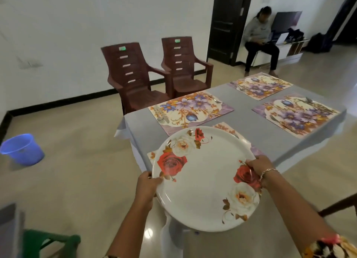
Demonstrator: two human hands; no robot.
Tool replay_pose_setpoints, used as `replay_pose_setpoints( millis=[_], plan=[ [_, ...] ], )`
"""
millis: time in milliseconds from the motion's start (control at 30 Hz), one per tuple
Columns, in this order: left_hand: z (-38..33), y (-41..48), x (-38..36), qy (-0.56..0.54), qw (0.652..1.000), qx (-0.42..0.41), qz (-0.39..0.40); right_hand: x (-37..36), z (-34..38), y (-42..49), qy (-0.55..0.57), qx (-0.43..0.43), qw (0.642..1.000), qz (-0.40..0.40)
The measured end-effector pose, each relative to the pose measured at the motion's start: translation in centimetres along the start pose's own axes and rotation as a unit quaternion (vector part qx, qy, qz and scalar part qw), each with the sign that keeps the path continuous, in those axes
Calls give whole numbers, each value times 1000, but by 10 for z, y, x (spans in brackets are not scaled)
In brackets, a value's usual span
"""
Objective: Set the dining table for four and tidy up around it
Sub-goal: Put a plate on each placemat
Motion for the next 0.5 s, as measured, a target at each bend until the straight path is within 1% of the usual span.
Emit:
replay_pose_setpoints(
  millis=[67, 167, 333, 433, 500],
  plan=[
    [1, 13, -9, 20, 1000, 22, -1, -5, 6, 22, -25, 11, 1000, 4],
    [2, 34, -24, 41, 998, 47, -3, -22, 12, 63, -81, 19, 996, 35],
    [10, 44, -36, 57, 993, 93, -43, -50, 15, 112, -165, 25, 983, 78],
    [17, 44, -41, 59, 989, 113, -75, -67, 22, 131, -213, 59, 970, 105],
    [21, 45, -42, 54, 986, 123, -100, -77, 30, 140, -224, 88, 963, 118]
  ],
)
Point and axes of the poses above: each hand's wrist, its own y-axis towards the middle knuckle, its own x-axis out of the back of the hand, z = x × y, the point moved 10 cm from there along y, towards the middle knuckle, and after that the axes turned 3 degrees about -z, right-handed, at the moved point
